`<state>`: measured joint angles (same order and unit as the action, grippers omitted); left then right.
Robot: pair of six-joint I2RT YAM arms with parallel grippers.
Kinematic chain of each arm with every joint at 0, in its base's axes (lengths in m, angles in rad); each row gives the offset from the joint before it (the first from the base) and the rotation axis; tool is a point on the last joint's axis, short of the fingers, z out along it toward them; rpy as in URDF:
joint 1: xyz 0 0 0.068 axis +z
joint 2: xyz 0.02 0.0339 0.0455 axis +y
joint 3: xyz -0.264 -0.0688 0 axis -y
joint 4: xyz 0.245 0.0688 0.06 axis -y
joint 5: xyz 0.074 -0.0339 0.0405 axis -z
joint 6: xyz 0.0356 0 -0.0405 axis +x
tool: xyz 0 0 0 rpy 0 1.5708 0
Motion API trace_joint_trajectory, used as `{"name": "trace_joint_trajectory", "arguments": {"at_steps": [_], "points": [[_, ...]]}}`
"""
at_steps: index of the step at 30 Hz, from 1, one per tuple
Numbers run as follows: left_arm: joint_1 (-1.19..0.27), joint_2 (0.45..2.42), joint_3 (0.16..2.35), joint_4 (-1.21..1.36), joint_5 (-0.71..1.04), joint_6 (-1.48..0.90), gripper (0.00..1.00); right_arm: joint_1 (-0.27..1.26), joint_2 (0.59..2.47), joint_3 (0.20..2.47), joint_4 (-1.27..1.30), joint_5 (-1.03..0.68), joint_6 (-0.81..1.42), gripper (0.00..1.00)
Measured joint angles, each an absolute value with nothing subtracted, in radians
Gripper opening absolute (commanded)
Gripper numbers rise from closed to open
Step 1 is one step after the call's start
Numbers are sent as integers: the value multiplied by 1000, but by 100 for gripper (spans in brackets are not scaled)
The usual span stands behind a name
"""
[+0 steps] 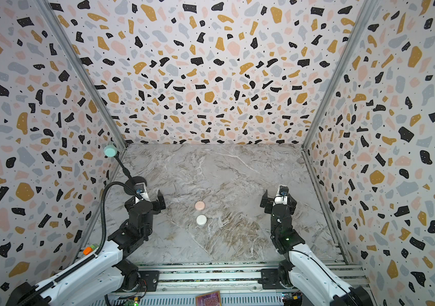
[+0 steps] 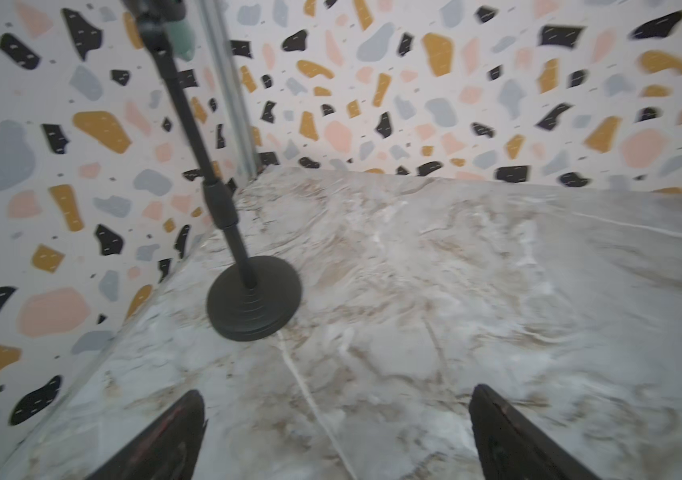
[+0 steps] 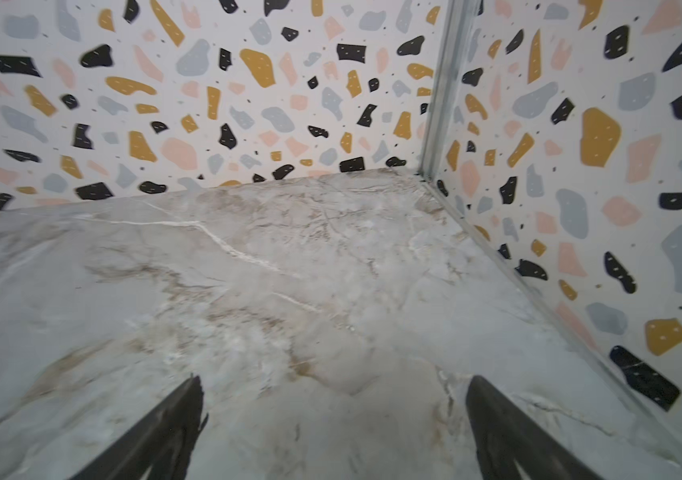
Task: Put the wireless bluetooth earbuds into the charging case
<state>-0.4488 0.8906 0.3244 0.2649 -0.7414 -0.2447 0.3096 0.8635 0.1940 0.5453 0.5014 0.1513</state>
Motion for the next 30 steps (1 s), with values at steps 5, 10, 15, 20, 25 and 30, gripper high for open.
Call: {"name": "trace_joint_trajectory", "arguments": {"at_steps": [5,10,15,20,25,30], "points": [[-300,1064,281,502,-747,-195,100,155,1092,150,826,409,83,99],[-264,1268,229,745,-704,-105,100,54,1279,95,1085,263,73,99],[-210,1392,168,1031,-651,-62,100,47,1483,111,1262,148,50,99],[-146,1418,163,1096,-576,-63,100,70,1492,182,1237,120,36,99],[-146,1408,163,1132,-546,-63,100,93,1493,188,1236,142,24,99],[-146,1405,163,1147,-533,-63,100,85,1493,192,1230,133,23,99]]}}
